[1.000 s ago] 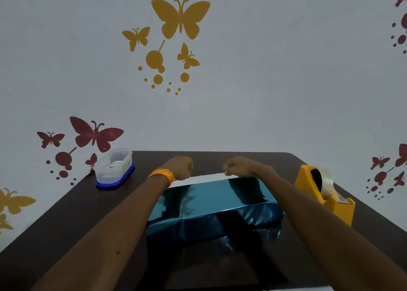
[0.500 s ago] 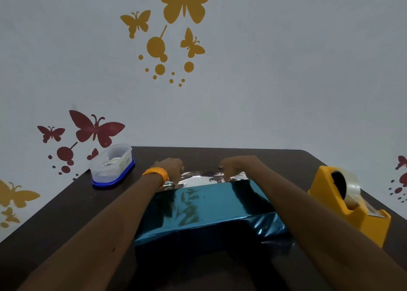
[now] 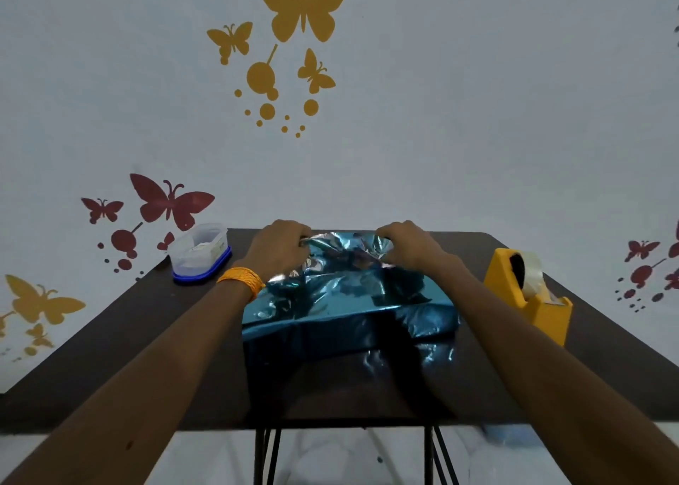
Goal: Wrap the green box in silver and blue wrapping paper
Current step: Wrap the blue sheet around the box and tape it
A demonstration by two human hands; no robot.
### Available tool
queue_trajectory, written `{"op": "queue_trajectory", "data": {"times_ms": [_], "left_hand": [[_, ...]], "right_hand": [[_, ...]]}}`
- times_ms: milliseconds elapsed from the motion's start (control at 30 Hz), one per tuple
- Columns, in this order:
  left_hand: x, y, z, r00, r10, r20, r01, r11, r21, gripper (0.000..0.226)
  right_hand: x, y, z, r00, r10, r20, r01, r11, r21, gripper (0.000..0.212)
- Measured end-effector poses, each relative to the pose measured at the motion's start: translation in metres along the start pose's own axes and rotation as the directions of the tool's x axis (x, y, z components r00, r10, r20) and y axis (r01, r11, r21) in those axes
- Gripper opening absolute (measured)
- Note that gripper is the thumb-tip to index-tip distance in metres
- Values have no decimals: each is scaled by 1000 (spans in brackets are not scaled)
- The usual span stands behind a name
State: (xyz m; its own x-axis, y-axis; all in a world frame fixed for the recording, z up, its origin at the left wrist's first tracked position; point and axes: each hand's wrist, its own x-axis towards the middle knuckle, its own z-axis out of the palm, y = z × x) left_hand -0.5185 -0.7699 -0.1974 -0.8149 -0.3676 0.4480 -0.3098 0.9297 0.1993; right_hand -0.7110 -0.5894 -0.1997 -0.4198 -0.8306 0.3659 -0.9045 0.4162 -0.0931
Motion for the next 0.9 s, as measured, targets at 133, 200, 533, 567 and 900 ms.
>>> {"op": "queue_trajectory", "data": {"times_ms": [133,200,533,567,900], "left_hand": [[-39,22,-10,998,26,-61,-23,998,58,10],[-56,28,-12,995,64,-78,-57,995,78,8],[-105,22,-11,990,127,70,-131,990,61,23],[-107,21,-15,988,125,86,-131,989,68,24],[-117,44,-34,956,202,213,-238,958,159,102]], "right_hand": [[-51,-10,-11,995,64,-76,-69,996,-59,10],[-71,-12,-14,994,66,-86,-73,994,-77,11],[-133,-16,-16,1000,-8,-9,8,997,79,32],[-136,-17,-18,1000,4,-10,-3,998,61,31],[-143,-59,-27,992,-93,85,93,996,-2,78]]}}
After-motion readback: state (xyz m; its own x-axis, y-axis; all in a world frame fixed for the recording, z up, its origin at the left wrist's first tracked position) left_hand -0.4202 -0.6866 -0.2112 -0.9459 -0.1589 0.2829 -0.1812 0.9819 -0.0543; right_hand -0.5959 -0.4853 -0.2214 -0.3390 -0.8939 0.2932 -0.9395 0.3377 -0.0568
